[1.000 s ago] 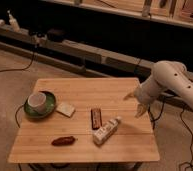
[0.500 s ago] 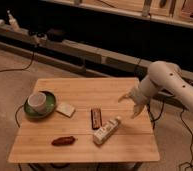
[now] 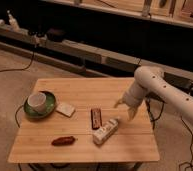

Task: Stand the bottle upright

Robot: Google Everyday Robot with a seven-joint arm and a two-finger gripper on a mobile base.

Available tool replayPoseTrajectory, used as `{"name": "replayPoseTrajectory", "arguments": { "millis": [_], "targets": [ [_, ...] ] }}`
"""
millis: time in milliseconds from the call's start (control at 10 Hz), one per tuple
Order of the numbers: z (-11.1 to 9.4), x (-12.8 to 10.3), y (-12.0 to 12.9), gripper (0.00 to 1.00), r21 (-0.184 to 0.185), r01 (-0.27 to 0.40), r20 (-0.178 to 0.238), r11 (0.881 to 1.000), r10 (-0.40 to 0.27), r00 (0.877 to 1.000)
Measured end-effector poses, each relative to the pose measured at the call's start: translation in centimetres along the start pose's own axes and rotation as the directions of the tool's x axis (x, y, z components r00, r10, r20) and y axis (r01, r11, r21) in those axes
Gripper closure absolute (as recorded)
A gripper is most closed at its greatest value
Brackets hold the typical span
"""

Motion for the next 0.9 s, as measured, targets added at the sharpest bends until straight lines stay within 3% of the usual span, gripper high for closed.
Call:
{"name": "replayPoseTrajectory", "arguments": {
  "millis": [300,700,900],
  "targets": [
    [1.6,1.7,-0.7,0.35,-0.036,-0.015,-0.041,0.999,0.014,0.999],
    [4.2,2.7,-0.1,0.35,-0.090,-0.018,-0.048,0.996,0.014,0.999],
    [5.6,3.6,0.2,0.35,-0.113,-0.029,-0.075,0.993,0.021,0.997]
  ]
}}
